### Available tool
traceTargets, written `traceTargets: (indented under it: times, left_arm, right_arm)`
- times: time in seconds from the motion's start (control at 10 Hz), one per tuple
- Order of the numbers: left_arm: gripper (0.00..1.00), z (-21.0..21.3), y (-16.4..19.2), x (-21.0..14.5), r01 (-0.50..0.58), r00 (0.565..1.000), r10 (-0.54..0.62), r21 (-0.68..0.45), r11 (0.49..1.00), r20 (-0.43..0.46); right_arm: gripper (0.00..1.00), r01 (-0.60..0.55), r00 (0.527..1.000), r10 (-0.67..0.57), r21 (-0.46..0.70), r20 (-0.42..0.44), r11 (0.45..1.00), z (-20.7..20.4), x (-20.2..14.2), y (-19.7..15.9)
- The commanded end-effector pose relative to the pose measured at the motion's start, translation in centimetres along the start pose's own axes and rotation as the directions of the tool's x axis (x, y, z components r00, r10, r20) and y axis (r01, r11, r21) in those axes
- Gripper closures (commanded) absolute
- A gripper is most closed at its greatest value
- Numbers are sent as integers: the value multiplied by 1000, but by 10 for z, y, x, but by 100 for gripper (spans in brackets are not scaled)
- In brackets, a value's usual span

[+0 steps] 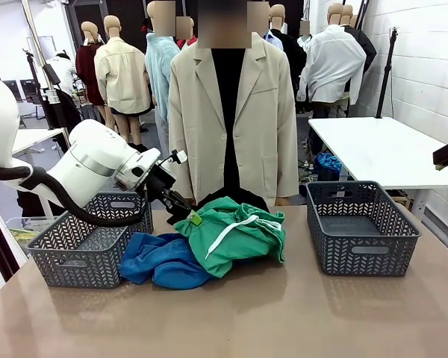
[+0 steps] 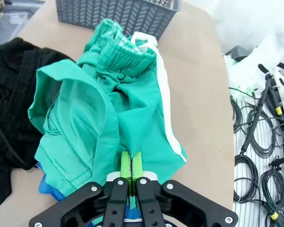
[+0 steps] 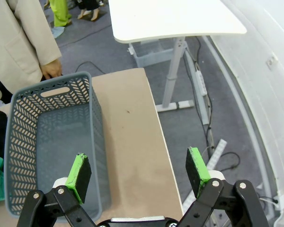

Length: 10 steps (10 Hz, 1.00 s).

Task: Sort the tops and bottoms.
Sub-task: Lift clothes from the center of the table with your left hand.

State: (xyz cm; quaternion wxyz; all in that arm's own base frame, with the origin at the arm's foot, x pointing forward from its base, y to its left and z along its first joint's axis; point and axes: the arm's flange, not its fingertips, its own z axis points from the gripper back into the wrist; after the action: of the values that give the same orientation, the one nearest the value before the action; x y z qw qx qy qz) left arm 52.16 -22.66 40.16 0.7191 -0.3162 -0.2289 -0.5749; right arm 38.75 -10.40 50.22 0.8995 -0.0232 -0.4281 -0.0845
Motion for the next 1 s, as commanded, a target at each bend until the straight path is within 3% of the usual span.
traceTargets:
  times: [0.0,0.6,0.9]
  left_arm:
    - [100,29,-18,28,38,999,-38,9,999,18]
    - [100,111,-77,160,247,969,-246,207,946,-34]
    - [100,152,-100,233,242,970,-237,307,921,-55]
  right_arm:
    - [0,2,1000,-2,2,-8,1000,-1,-1,-1]
    - [0,2,1000,-2,2,-8,1000,-1,-1,-1]
    - [0,2,1000,-2,2,-8,1000,-1,-1,-1]
